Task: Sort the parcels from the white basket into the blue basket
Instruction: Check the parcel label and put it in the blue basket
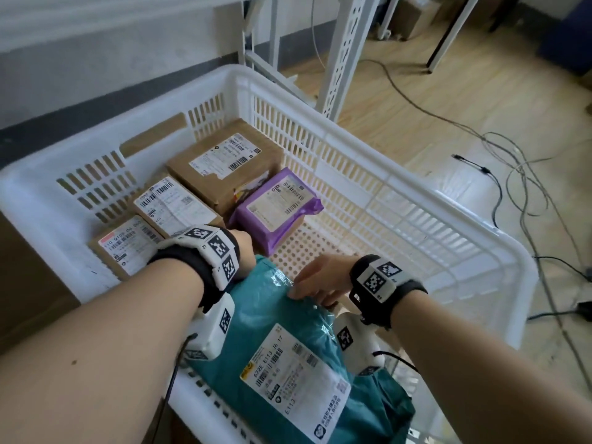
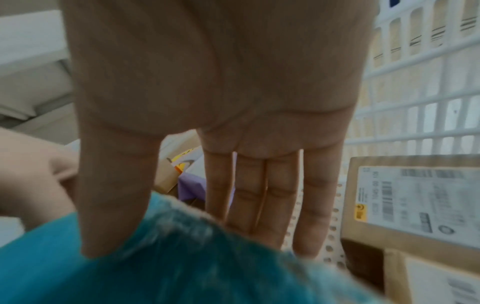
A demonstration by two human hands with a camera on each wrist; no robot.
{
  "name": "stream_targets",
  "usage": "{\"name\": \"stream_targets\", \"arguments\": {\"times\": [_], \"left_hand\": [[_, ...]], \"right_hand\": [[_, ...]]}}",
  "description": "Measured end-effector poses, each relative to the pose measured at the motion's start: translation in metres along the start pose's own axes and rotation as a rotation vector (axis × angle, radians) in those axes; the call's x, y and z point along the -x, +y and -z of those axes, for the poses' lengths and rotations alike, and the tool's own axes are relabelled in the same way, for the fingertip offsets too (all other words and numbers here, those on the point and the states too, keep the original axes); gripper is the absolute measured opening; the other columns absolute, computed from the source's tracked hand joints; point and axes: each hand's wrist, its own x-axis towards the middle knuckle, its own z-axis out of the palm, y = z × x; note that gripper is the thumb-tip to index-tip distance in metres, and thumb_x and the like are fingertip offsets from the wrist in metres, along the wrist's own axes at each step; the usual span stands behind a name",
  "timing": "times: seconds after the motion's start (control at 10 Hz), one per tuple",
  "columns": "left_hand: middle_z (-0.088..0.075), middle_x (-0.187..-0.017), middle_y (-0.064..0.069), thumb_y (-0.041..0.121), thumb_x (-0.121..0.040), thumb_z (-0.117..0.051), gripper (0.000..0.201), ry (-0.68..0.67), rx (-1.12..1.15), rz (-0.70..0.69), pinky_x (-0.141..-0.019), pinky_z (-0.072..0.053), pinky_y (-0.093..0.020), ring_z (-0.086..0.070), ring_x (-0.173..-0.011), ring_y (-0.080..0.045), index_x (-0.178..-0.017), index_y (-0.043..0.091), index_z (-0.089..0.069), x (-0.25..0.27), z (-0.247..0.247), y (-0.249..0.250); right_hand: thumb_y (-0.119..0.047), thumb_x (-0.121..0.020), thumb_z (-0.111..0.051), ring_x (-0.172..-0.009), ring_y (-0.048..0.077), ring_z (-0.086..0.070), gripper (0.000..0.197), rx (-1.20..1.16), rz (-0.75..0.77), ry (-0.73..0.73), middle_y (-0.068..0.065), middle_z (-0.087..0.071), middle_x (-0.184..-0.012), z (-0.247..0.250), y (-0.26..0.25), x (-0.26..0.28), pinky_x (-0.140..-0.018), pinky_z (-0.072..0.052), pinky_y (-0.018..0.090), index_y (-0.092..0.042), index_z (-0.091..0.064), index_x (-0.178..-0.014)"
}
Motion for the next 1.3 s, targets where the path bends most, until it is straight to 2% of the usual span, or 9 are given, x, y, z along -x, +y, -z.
{"name": "stream_targets", "arguments": {"times": [0.1,0.2,0.3,0.4,0.5,0.6,0.7,0.9,1.3], "left_hand": [[-0.047,-0.097,-0.004,0.017,-0.096,-0.042,0.025,0.007,0.085,-0.002,-0.076,-0.034,-0.02,-0.043,-0.088,-0.017,-0.071,0.018,-0.044,0.011,0.005,-0.002],[-0.048,-0.098,-0.005,0.014,-0.095,-0.043,0.016,0.08,0.225,-0.032,-0.076,-0.034,-0.02,-0.043,-0.088,-0.018,-0.08,0.016,-0.049,0.011,0.015,-0.007],[-0.052,-0.097,-0.01,0.016,-0.092,-0.049,0.005,0.245,0.534,-0.069,-0.071,-0.035,-0.022,-0.047,-0.086,-0.021,-0.093,0.012,-0.053,0.02,0.029,-0.011],[-0.058,-0.11,-0.017,0.02,-0.091,-0.054,0.026,0.326,0.803,-0.133,-0.075,-0.038,-0.026,-0.052,-0.092,-0.025,-0.109,0.002,-0.059,0.031,0.039,-0.005],[-0.056,-0.104,-0.011,0.02,-0.09,-0.056,0.014,0.272,0.785,-0.145,-0.086,-0.044,-0.029,-0.053,-0.099,-0.026,-0.099,0.009,-0.058,0.028,0.033,0.008],[-0.044,-0.084,-0.001,0.016,-0.09,-0.054,0.032,0.195,0.72,-0.151,-0.079,-0.036,-0.027,-0.041,-0.09,-0.018,-0.067,0.024,-0.035,0.018,0.02,0.019],[-0.047,-0.087,-0.005,0.013,-0.091,-0.053,0.034,0.151,0.669,-0.15,-0.068,-0.036,-0.024,-0.043,-0.091,-0.017,-0.063,0.024,-0.036,0.011,0.013,0.021],[-0.064,-0.114,-0.016,0.011,-0.093,-0.052,0.024,0.112,0.65,-0.154,-0.087,-0.046,-0.029,-0.057,-0.093,-0.023,-0.113,0.002,-0.063,-0.003,0.007,0.021],[-0.067,-0.111,-0.016,0.011,-0.089,-0.056,0.029,0.161,0.668,-0.219,-0.093,-0.048,-0.033,-0.063,-0.104,-0.03,-0.116,0.004,-0.065,-0.004,0.011,0.033]], "right_hand": [[-0.038,-0.081,-0.07,-0.089,0.023,-0.062,0.015,0.076,0.03,-0.015,0.003,-0.065,-0.09,-0.009,-0.008,0.014,-0.083,-0.054,0.033,-0.025,-0.063,-0.083],[-0.023,-0.09,-0.063,-0.094,0.025,-0.063,0.015,-0.029,0.104,0.036,0.009,-0.065,-0.099,0.0,-0.013,0.033,-0.088,-0.052,0.037,-0.014,-0.065,-0.102],[-0.023,-0.09,-0.063,-0.101,0.023,-0.062,0.013,-0.14,0.151,0.215,0.0,-0.063,-0.11,0.031,-0.015,0.057,-0.095,-0.05,0.037,-0.029,-0.062,-0.102],[-0.021,-0.091,-0.062,-0.116,0.02,-0.053,0.028,-0.101,0.161,0.465,-0.004,-0.052,-0.131,0.062,-0.015,0.075,-0.102,-0.04,0.03,-0.028,-0.06,-0.118],[-0.019,-0.095,-0.055,-0.132,0.024,-0.041,0.043,0.185,0.103,0.605,0.002,-0.037,-0.149,0.074,-0.01,0.077,-0.104,-0.035,0.033,-0.021,-0.048,-0.137],[-0.018,-0.096,-0.052,-0.121,0.029,-0.051,0.039,0.261,0.056,0.676,0.008,-0.046,-0.142,0.068,0.002,0.062,-0.096,-0.043,0.034,-0.02,-0.05,-0.135],[-0.017,-0.097,-0.049,-0.122,0.028,-0.05,0.038,0.279,0.015,0.61,0.007,-0.047,-0.141,0.056,0.021,0.036,-0.096,-0.042,0.033,-0.02,-0.05,-0.134],[-0.015,-0.097,-0.041,-0.094,0.024,-0.054,0.034,0.222,-0.054,0.692,0.007,-0.058,-0.124,0.059,0.048,-0.001,-0.077,-0.046,0.031,-0.022,-0.054,-0.127],[-0.009,-0.077,-0.054,-0.08,0.02,-0.057,0.028,0.404,0.112,1.039,-0.004,-0.065,-0.087,0.089,0.019,0.044,-0.062,-0.044,0.025,-0.03,-0.065,-0.091]]}}
